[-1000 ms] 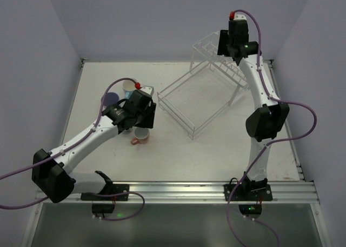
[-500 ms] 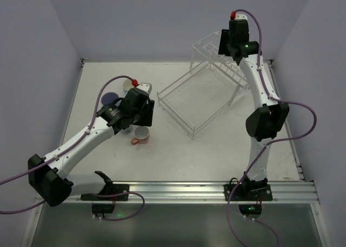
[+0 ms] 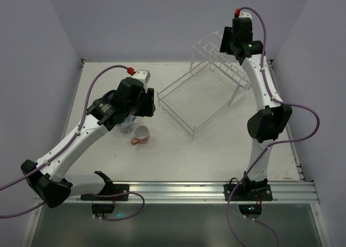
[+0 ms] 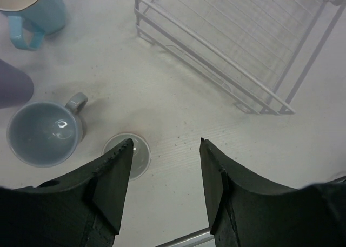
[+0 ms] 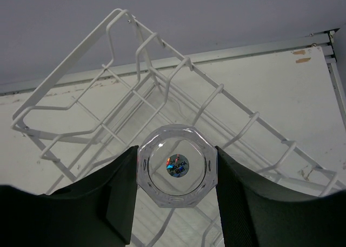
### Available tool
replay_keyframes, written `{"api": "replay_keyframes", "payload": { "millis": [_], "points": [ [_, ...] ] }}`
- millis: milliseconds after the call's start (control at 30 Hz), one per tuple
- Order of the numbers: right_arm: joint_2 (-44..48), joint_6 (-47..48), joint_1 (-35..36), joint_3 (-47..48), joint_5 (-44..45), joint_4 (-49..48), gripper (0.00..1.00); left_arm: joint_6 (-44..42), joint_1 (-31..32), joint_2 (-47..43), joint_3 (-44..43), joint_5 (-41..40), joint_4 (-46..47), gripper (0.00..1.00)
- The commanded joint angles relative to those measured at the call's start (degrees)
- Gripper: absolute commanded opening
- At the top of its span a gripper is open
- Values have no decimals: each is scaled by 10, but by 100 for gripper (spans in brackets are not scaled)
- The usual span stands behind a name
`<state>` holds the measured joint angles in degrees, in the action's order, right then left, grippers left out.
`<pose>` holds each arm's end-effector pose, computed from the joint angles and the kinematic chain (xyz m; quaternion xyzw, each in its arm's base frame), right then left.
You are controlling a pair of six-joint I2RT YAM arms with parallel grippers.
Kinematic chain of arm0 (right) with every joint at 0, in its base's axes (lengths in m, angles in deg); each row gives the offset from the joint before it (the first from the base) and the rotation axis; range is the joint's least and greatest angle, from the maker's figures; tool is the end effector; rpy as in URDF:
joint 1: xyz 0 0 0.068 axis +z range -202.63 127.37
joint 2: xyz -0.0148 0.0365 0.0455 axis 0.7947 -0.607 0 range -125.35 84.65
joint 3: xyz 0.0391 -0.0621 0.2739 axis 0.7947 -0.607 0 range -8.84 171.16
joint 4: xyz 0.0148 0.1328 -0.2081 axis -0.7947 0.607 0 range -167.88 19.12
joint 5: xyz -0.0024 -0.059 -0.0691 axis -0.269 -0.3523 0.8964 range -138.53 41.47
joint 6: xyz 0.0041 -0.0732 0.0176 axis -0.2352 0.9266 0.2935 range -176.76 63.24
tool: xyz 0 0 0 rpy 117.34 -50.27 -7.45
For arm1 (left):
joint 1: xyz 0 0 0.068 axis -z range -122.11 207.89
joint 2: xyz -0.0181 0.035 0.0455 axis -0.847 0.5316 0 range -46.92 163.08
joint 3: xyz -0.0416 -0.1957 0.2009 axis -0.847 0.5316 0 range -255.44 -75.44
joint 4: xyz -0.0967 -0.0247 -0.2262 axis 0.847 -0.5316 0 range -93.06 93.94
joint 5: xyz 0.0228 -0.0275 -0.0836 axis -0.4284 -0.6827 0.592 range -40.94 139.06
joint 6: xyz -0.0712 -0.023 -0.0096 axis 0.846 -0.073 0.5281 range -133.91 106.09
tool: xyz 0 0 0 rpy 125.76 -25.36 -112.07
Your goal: Unload the cups from the dish rack
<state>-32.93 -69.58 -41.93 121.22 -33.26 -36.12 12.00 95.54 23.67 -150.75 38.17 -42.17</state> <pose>0.4717 0.0721 0.3994 0.0829 0.8538 -0.0102 0.5139 0.2093 -0.1463 0.3614 0.0540 0.9065 -0.1423 0.3938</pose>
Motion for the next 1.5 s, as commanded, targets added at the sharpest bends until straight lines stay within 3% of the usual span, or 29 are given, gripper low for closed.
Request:
{"api": "replay_keyframes", "payload": {
  "millis": [0,500,700,800,833,933,1200,1300,1467],
  "points": [
    [54,-12,-3,2,-13,-20,0,-2,3,-13,-40,25,-1,56],
    [126,-34,-3,-9,-60,-12,0,10,1,7,-76,245,192,60],
    [196,-71,-4,-66,-127,-8,0,70,-39,46,-68,388,327,60],
    [228,-98,-4,-106,-194,-13,0,140,-92,54,-21,480,454,61],
    [250,-115,-4,-117,-211,-17,0,163,-105,53,-3,524,550,60],
    [290,-146,-3,-153,-280,-26,0,243,-139,60,50,573,694,60],
    [381,-251,-2,-295,-464,-126,0,380,-140,81,154,603,1031,59],
    [404,-287,-2,-351,-505,-183,0,432,-140,93,180,599,1129,59],
    [424,-321,-1,-425,-548,-266,0,470,-135,112,183,597,1184,57]
  ]
}}
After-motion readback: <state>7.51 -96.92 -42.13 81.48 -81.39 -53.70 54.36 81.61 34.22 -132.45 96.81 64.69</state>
